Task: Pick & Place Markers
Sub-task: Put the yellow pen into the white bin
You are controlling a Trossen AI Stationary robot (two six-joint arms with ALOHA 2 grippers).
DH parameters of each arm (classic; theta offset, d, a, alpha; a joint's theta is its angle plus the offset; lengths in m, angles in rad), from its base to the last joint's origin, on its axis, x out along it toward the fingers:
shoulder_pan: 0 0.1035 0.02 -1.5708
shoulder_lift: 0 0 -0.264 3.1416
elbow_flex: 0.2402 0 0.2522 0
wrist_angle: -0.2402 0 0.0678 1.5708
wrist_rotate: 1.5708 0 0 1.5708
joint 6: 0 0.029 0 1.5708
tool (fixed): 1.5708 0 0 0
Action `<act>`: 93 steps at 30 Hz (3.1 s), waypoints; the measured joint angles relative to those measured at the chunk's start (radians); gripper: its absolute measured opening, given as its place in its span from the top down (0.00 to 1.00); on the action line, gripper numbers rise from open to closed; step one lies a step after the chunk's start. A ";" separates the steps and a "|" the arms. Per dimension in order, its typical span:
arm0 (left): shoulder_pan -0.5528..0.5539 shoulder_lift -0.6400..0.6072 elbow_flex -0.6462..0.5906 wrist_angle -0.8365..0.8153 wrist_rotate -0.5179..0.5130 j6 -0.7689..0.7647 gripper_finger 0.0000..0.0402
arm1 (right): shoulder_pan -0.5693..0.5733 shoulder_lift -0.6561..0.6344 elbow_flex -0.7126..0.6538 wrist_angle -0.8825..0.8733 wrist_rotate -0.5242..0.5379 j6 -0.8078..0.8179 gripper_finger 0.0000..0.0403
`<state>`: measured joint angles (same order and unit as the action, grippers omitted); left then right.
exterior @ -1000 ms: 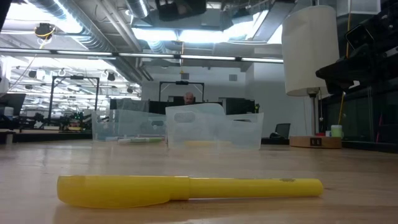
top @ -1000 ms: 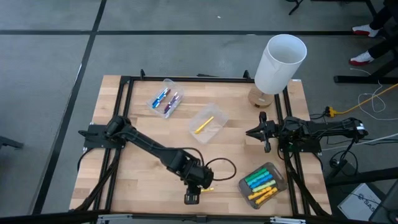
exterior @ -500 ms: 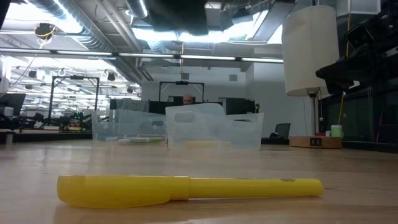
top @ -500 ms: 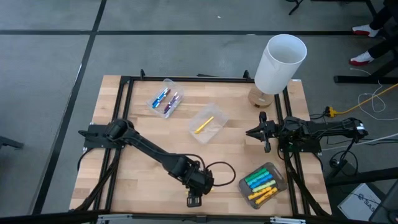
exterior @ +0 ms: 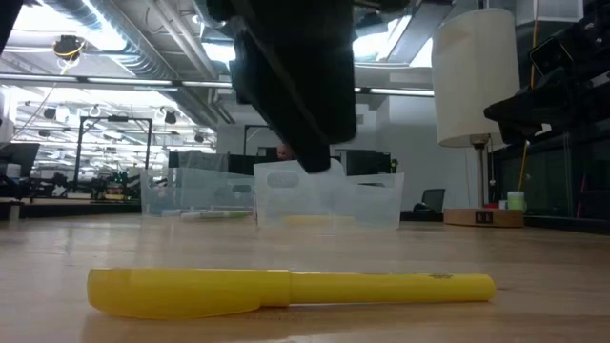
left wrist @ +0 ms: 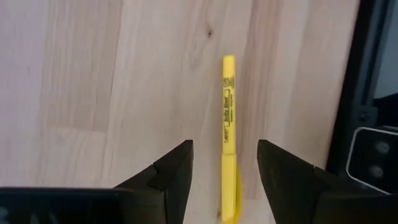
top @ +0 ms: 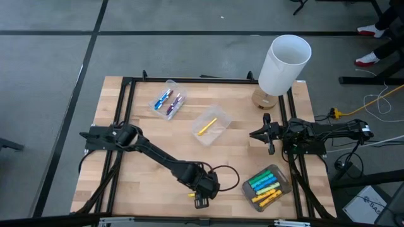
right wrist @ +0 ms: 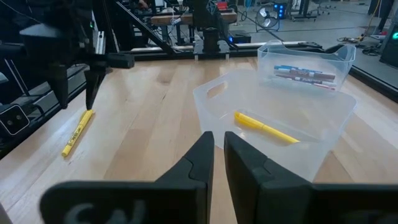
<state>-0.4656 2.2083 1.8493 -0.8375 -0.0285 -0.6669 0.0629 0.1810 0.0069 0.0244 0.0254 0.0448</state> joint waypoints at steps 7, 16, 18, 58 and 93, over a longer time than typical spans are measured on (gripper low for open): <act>-0.032 0.024 0.000 -0.001 0.001 -0.032 0.58 | 0.000 0.000 0.000 0.000 0.000 0.000 0.90; -0.071 0.023 0.001 -0.004 -0.048 -0.082 0.58 | 0.000 0.000 0.000 0.000 0.000 0.000 0.90; -0.070 0.023 0.001 -0.004 -0.061 -0.089 0.58 | 0.000 0.000 0.000 0.000 0.000 0.000 0.90; -0.051 0.119 0.003 0.049 -0.059 -0.040 0.61 | 0.000 0.000 0.000 0.000 0.000 0.000 0.90; -0.035 0.128 0.004 -0.023 -0.003 -0.037 0.94 | 0.000 0.000 0.000 0.000 0.000 0.000 0.90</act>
<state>-0.5007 2.3358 1.8529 -0.8600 -0.0311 -0.7039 0.0628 0.1810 0.0070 0.0245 0.0254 0.0448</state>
